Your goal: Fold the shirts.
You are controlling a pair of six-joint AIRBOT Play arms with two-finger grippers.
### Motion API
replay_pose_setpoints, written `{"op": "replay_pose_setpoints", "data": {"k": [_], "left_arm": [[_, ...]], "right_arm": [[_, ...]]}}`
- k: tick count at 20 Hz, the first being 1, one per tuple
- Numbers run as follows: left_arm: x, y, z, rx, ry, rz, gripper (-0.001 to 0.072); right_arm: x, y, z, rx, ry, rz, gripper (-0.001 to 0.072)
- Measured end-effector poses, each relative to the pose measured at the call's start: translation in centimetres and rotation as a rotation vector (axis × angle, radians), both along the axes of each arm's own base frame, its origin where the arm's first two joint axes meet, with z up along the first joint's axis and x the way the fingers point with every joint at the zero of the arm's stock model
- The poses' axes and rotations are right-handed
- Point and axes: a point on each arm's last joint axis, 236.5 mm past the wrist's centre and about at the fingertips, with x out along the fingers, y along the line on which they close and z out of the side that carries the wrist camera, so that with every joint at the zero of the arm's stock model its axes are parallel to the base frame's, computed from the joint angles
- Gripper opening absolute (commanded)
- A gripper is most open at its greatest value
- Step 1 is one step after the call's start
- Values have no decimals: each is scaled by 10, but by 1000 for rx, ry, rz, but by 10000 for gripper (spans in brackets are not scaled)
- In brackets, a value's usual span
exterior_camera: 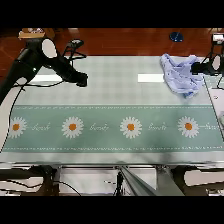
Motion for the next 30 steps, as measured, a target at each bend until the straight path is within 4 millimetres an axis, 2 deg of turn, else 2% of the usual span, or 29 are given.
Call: {"op": "replay_pose_setpoints", "data": {"k": [3,7,9,10,11,12,14,17,18,20,23,27,30], "left_arm": [[0,-7,7,-29,-2,-2,566],[-1,-16,13,-73,4,-4,566],[-2,-19,14,-88,8,-4,565],[-3,-21,15,-94,9,-4,565],[-3,-23,16,-102,11,-5,565],[-4,-25,16,-113,15,-5,565],[-5,-31,19,-140,22,-5,565],[-6,-38,28,-175,17,-9,565],[-4,-39,35,-184,7,-11,565],[0,-42,52,-201,-23,-19,565],[7,-46,88,-226,-91,-39,565],[2,-47,153,-251,-192,-80,563],[-18,-41,195,-260,-240,-96,536]], "right_arm": [[5,-13,-27,51,-5,-36,590],[11,-10,-68,129,18,-39,587],[12,-4,-86,170,28,-39,548],[14,-1,-94,196,28,-44,395],[16,3,-99,220,23,-50,179],[18,5,-102,232,18,-50,31],[19,9,-106,254,17,-52,33],[18,14,-92,270,5,-47,32],[21,14,-76,258,-24,-34,32],[30,12,-28,225,-126,-9,32],[30,13,66,174,-299,22,32],[2,32,201,164,-558,60,32],[-36,64,291,239,-750,108,32]]}}
